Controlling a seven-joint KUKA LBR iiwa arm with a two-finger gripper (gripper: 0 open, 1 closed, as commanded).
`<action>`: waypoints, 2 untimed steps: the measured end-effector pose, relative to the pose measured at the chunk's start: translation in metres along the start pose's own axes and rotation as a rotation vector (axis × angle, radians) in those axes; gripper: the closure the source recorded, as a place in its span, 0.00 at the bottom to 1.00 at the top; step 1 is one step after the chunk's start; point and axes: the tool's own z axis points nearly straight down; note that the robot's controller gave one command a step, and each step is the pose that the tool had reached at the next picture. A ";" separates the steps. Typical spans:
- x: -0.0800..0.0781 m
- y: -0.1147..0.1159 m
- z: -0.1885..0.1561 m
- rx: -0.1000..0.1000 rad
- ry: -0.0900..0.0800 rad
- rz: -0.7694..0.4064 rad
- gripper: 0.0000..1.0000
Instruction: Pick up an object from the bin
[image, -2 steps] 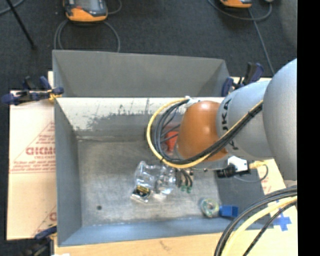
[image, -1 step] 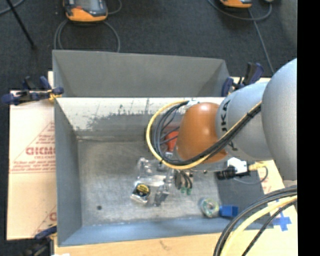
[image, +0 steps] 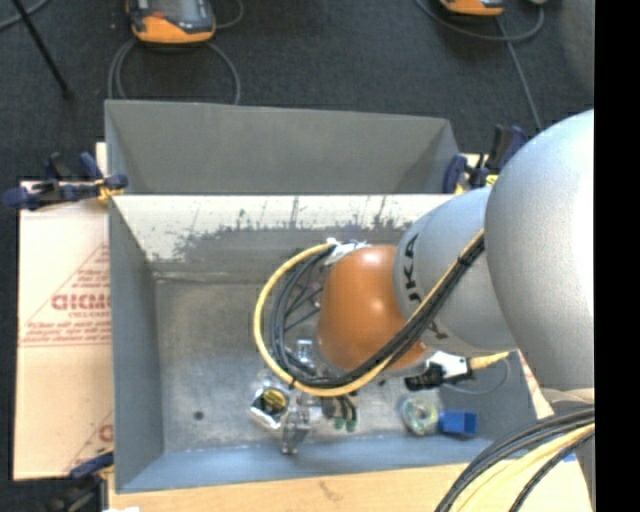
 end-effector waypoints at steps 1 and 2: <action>-0.010 -0.007 0.014 -0.005 -0.009 -0.092 0.00; -0.006 0.000 0.013 0.001 -0.014 -0.003 0.00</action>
Offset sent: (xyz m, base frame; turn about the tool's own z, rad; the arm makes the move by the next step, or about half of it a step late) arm 0.0048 -0.0104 -0.0250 -0.0898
